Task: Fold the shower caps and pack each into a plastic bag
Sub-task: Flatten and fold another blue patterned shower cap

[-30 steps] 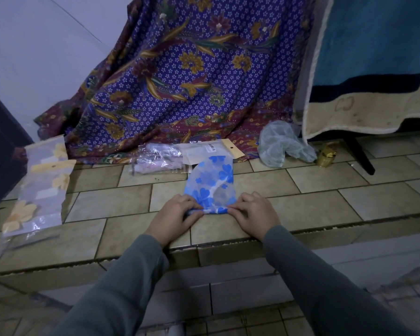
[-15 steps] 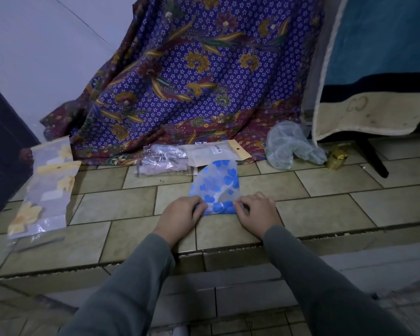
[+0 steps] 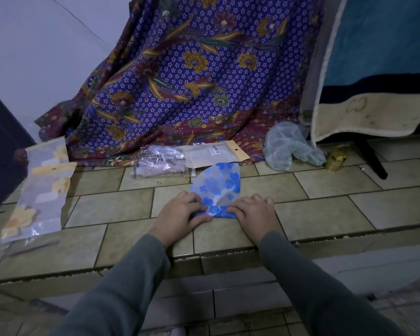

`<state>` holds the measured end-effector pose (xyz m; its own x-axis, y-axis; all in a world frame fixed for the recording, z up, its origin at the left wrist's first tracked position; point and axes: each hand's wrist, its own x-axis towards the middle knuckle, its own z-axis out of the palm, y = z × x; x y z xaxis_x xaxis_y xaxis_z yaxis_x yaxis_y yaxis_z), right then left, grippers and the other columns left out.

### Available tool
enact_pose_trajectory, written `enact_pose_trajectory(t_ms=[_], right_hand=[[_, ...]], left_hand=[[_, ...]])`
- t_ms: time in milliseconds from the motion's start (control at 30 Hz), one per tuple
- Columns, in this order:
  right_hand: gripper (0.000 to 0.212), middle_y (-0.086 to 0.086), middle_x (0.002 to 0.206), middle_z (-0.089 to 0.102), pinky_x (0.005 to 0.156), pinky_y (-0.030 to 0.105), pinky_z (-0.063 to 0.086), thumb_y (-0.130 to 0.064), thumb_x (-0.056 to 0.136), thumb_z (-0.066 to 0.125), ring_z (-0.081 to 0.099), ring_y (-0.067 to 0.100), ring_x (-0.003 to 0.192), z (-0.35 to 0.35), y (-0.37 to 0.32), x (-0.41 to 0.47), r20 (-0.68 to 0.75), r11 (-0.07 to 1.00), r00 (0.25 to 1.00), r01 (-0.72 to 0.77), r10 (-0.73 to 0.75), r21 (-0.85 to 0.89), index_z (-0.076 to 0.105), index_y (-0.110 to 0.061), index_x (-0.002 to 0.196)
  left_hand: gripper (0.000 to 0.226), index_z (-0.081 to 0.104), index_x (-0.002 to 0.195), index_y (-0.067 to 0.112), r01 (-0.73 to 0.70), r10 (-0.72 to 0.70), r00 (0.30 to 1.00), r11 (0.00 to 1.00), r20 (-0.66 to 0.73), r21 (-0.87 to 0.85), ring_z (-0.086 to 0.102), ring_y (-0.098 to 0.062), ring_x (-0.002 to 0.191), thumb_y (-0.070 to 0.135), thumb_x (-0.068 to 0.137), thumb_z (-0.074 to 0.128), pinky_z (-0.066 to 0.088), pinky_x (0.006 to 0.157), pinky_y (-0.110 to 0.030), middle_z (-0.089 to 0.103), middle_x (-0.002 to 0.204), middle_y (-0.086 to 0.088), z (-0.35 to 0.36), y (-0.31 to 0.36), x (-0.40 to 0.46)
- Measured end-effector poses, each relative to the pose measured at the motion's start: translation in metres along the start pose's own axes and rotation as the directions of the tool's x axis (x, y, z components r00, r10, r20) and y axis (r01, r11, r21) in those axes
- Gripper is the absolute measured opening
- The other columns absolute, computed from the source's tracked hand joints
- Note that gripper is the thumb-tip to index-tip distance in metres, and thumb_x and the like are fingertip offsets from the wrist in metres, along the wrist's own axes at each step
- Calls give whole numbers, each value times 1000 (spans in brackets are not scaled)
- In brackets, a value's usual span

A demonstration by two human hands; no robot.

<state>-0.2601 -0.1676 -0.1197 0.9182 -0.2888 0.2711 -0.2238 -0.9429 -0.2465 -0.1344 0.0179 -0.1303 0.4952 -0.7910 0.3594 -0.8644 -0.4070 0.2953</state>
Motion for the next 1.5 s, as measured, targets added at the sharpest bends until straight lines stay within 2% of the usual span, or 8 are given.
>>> enact_pose_trajectory(t_ms=[100, 300, 500, 733, 867, 1133, 1333, 1500], right_hand=[[47, -20, 114, 63, 80, 34, 21, -65, 85, 43, 44, 13, 103, -3, -1, -9, 18, 999, 1000, 24, -24, -33, 67, -36, 113], [47, -15, 120, 52, 88, 36, 25, -61, 91, 39, 37, 15, 111, -10, -3, -10, 128, 994, 991, -10, 25, -113, 55, -38, 129], [43, -8, 113, 57, 87, 39, 27, -56, 95, 35, 43, 19, 106, -13, -7, -10, 156, 988, 987, -1, 25, -152, 56, -37, 127], [39, -9, 100, 59, 76, 33, 23, -56, 94, 38, 46, 17, 97, -11, 0, -13, 108, 998, 994, 38, -31, -59, 65, -37, 114], [35, -8, 87, 62, 74, 33, 29, -55, 91, 45, 53, 18, 88, -6, 4, -12, 16, 996, 999, 35, -36, 76, 71, -33, 99], [22, -13, 77, 58, 80, 32, 36, -50, 91, 49, 53, 11, 83, -5, 1, 3, 51, 984, 997, -67, 59, 166, 60, -32, 93], [24, -8, 75, 62, 83, 31, 37, -53, 90, 49, 55, 12, 81, 0, 2, 10, 67, 975, 989, -139, 129, 176, 62, -33, 93], [27, -10, 87, 63, 81, 32, 31, -52, 92, 46, 52, 13, 92, 0, 0, 15, 62, 992, 993, -107, 103, 71, 65, -33, 99]], left_hand=[[53, 74, 102, 21, 61, -50, 996, 985, 69, -160, 50, -4, 90, 64, 75, 57, 42, 83, -20, 58, 94, 12, -3, -5, 2], [34, 74, 106, 22, 114, -79, 989, 949, 128, -293, 55, -2, 91, 36, 75, 76, 43, 85, -16, 59, 95, 9, -7, -12, 3], [30, 73, 108, 22, 108, -93, 994, 948, 63, -300, 52, -3, 82, 34, 80, 72, 41, 79, -11, 53, 84, 6, -2, -3, -12], [48, 75, 100, 23, 93, -95, 995, 944, 10, -317, 54, 1, 79, 62, 84, 51, 42, 74, -12, 53, 79, 14, -8, 7, -24], [39, 76, 87, 22, 113, -125, 992, 947, -22, -299, 57, 0, 77, 54, 82, 55, 44, 74, -16, 64, 79, 13, -11, 7, -20], [9, 65, 86, 22, 301, -311, 950, 912, 8, -278, 59, -2, 73, 30, 86, 68, 43, 67, -18, 67, 78, 13, -11, 8, -9], [9, 59, 93, 23, 263, -271, 962, 940, -9, -219, 53, -19, 78, 26, 87, 65, 42, 71, -32, 59, 75, -7, -11, 11, -7], [10, 69, 95, 20, 238, -253, 966, 950, -50, -204, 47, -14, 82, 20, 85, 67, 40, 74, -26, 50, 69, 10, -10, 8, -5]])
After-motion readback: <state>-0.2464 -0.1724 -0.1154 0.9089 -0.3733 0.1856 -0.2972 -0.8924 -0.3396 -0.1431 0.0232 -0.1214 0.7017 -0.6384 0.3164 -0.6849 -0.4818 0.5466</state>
